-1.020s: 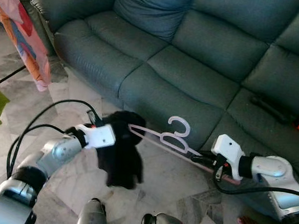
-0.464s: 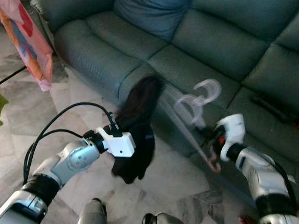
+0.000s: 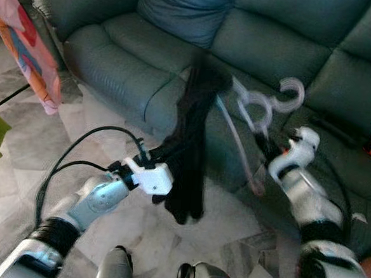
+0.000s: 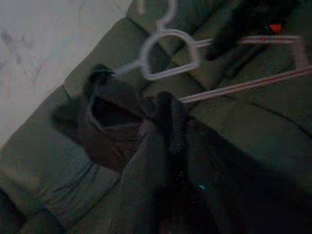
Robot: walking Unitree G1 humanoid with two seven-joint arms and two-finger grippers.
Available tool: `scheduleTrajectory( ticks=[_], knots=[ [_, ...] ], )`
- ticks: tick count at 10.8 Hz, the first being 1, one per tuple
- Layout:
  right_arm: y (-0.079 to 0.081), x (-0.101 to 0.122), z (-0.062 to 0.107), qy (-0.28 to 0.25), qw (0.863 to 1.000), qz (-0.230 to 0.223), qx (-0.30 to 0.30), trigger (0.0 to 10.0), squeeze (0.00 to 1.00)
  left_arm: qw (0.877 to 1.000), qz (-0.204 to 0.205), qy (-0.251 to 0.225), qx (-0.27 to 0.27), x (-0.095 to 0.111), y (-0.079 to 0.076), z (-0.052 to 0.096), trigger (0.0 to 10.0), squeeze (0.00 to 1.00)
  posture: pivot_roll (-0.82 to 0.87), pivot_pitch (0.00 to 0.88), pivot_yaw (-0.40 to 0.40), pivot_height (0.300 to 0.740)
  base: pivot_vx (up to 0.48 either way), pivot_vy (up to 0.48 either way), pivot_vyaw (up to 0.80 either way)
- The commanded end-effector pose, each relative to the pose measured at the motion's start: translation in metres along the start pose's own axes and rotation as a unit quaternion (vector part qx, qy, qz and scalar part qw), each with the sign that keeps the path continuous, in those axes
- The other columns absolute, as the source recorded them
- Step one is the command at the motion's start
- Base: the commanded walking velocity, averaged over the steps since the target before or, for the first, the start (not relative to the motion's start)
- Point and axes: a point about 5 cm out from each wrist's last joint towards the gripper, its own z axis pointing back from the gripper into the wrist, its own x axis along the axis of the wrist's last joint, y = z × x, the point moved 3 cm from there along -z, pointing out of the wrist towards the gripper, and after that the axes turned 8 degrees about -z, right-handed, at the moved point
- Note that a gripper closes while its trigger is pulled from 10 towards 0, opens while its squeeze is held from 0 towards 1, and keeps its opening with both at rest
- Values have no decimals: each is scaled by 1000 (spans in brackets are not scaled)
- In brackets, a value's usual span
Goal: Hang hanger
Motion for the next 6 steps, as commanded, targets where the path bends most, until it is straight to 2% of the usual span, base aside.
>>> scheduleTrajectory(
  ticks=[1, 2, 3, 4, 5, 6],
  knots=[
    [22, 46, -3, -91, 995, -28, 41, 10000, 0, 999, 17, 24, -45, -6, -24, 9, 10000, 0, 19, 162, -59, 740, 0, 0, 0],
    [54, 54, -6, -111, 987, -33, 108, 10000, 0, 997, 39, 62, -33, -18, -26, 10, 10000, 0, 17, 158, -64, 740, 0, 0, 0],
    [79, 59, -7, -125, 980, -25, 153, 10000, 0, 994, 58, 87, -30, -25, -30, 11, 10000, 0, 17, 156, -68, 740, 0, 0, 0],
    [98, 59, -6, -127, 974, 0, 188, 10000, 0, 991, 77, 102, -25, -29, -32, 9, 10000, 0, 16, 152, -72, 740, 0, 0, 0],
    [119, 53, -2, -115, 965, 47, 230, 10000, 0, 988, 98, 114, -27, -31, -36, 6, 10000, 0, 17, 149, -74, 740, 0, 0, 0],
    [135, 39, 3, -91, 955, 106, 263, 10000, 0, 984, 122, 126, -34, -34, -40, 4, 10000, 1000, 10, 140, -79, 740, 0, 0, 0]
  ],
)
